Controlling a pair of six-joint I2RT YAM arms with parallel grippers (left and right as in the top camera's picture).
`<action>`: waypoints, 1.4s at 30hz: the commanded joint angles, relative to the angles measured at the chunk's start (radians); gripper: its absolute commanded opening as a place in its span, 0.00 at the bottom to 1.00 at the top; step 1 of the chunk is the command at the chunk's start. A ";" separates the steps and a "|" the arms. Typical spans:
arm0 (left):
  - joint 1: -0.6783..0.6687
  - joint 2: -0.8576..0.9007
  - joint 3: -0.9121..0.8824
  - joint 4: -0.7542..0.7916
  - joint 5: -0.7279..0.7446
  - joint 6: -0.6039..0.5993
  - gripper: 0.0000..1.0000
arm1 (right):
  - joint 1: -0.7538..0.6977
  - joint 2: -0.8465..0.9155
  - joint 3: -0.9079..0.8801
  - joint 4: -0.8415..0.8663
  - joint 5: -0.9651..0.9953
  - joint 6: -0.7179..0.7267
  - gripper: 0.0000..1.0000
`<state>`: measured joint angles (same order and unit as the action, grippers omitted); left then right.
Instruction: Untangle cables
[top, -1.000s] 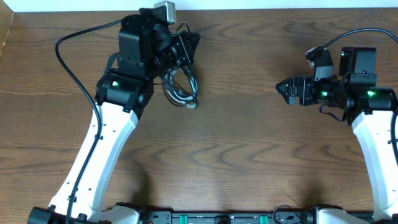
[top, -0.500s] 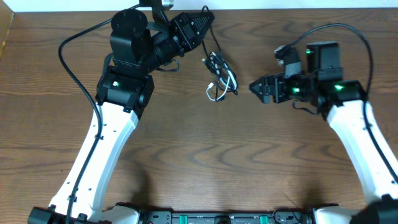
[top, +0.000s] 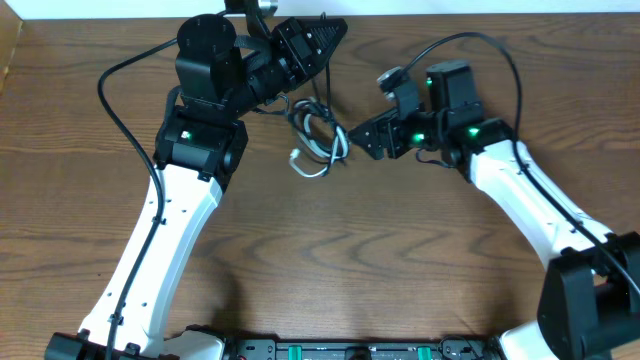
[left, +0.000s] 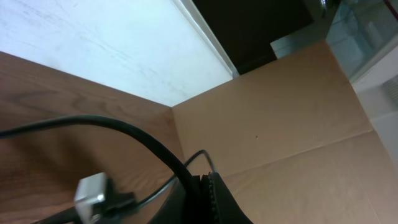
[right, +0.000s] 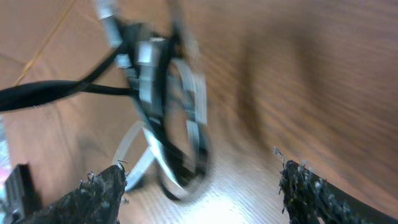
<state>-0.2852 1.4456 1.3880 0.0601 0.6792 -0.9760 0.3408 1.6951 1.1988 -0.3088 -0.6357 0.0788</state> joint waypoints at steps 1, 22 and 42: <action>-0.002 -0.021 0.018 0.013 0.037 -0.014 0.07 | 0.029 0.036 0.016 0.031 -0.055 -0.009 0.78; 0.323 -0.023 0.018 -0.135 -0.143 0.290 0.07 | -0.134 0.148 0.016 -0.127 0.346 0.180 0.01; 0.512 -0.023 0.018 -0.539 -0.456 0.670 0.07 | -0.333 0.148 0.016 -0.304 0.445 0.154 0.01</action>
<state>0.1959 1.4464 1.3808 -0.4793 0.3805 -0.3988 0.0662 1.8420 1.2221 -0.6037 -0.2855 0.2237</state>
